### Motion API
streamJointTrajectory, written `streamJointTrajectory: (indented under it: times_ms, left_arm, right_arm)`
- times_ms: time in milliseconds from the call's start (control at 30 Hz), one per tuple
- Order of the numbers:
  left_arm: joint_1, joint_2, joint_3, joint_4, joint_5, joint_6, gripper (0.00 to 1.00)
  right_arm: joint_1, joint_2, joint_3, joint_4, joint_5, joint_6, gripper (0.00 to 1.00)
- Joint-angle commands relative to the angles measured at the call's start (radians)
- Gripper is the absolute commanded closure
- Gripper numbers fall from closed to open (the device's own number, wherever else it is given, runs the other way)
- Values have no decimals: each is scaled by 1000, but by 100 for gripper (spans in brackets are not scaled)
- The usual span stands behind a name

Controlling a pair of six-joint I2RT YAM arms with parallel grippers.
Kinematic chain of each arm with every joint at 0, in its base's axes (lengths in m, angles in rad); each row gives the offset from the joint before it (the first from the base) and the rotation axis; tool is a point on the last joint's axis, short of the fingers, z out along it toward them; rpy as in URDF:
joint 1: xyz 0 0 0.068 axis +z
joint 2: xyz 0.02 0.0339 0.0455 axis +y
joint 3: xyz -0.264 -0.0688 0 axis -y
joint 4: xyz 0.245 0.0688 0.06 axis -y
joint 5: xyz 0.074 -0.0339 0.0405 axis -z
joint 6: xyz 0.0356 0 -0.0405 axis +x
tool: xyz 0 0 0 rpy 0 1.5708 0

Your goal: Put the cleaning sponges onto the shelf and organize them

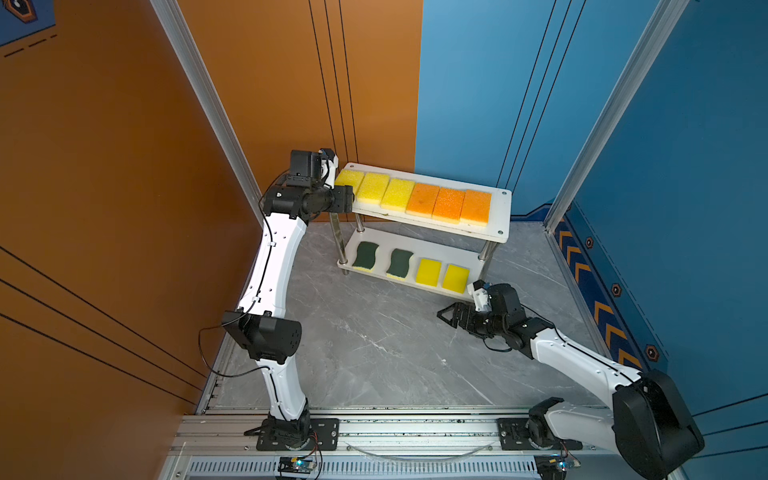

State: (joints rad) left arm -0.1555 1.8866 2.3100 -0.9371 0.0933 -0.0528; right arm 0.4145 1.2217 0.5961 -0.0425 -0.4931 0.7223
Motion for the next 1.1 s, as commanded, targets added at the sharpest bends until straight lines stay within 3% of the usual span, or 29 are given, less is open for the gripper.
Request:
streamJointTrajectory:
  times_ms: [0,633,667,867,1067]
  left_arm:
    - [8,-56,-30,-15,-17,-7,20]
    - [8,-215,-198,-13,-63,-18,15]
    - [9,-224,-210,-14,-67,-18,9]
    - [9,-270,-304,-9,-87,-41,1]
    - [8,-333,-418,58,-80,-66,2]
  right_arm:
    - [-5,-14,-14,-8,1,0,0]
    - [-11,-14,-16,-4,-7,-1,0]
    - [-12,-17,-15,-8,-7,-1,0]
    - [-16,-35,-8,-36,-3,-10,0]
    - [-34,-63,18,-104,1,-39,0]
